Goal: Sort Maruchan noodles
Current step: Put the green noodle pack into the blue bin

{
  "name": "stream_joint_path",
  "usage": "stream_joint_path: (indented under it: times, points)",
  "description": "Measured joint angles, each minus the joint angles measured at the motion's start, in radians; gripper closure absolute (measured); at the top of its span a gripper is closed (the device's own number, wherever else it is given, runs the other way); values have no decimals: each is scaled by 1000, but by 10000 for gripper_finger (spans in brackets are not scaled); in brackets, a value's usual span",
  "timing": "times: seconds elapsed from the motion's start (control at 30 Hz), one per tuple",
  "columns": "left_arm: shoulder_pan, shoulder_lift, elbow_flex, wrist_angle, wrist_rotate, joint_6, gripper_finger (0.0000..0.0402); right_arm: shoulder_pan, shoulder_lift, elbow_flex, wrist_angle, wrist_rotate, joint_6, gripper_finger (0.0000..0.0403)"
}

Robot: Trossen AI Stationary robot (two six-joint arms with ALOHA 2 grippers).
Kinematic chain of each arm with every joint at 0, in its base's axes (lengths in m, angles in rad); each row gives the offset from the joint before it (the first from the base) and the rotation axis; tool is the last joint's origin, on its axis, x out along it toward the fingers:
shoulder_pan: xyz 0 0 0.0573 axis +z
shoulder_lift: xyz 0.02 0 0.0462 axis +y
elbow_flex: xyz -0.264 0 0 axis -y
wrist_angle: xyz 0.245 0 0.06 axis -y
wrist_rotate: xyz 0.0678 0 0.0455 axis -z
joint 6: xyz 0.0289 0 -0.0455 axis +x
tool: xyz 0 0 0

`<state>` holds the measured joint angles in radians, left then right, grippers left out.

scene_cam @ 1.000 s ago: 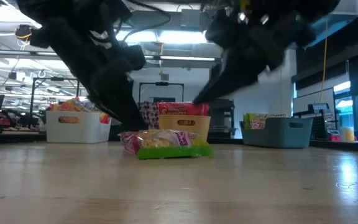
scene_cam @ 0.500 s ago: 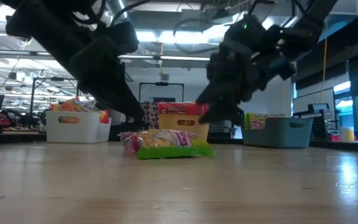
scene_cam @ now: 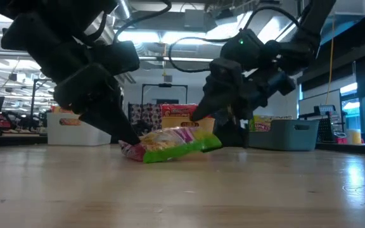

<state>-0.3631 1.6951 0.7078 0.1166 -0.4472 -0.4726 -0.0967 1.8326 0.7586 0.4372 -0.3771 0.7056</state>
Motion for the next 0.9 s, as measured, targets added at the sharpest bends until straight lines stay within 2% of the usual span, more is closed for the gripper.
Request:
stream_joint_path:
  times: [0.37, 0.63, 0.9]
  points:
    - [-1, 0, -1, 4, -11, 4, 243, 20, 87, 4, 157, 8, 132, 57]
    - [1, 1, -1, 15, -18, 5, 243, 54, 135, 94, 89, 45, 140, 56]
    - [0, 2, -2, 30, -23, 5, 243, 72, 197, 185, 80, 0, 143, 56]
